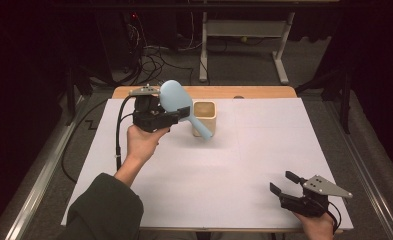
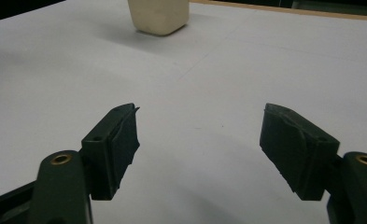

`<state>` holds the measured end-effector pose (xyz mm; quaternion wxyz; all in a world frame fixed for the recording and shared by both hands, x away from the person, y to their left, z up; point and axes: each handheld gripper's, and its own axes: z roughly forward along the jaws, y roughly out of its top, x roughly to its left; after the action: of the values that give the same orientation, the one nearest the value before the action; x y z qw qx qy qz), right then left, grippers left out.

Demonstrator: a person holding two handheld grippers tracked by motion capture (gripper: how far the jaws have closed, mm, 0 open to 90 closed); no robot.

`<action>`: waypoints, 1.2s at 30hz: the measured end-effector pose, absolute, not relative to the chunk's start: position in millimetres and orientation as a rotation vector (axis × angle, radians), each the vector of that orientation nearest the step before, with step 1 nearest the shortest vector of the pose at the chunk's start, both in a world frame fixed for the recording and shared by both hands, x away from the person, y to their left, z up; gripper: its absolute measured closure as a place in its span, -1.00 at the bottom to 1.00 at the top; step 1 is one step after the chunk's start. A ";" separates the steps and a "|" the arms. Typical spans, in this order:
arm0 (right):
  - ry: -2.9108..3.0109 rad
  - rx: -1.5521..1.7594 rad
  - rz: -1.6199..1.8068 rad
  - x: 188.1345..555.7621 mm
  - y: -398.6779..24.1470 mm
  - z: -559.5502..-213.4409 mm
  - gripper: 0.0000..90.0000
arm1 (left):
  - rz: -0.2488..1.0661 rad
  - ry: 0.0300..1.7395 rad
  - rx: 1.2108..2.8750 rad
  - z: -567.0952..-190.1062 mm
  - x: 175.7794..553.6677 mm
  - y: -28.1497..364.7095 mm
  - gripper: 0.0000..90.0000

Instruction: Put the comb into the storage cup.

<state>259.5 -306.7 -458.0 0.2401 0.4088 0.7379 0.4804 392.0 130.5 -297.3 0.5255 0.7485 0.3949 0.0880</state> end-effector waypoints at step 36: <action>2.017 1.116 1.333 259.1 -308.0 -457.6 -0.39 | 0.250 1.036 1.793 -275.8 443.1 117.1 0.17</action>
<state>259.1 -308.0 -457.6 0.2369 0.4072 0.7359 0.4864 443.1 117.1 -275.8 0.5036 0.7427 0.4291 0.1035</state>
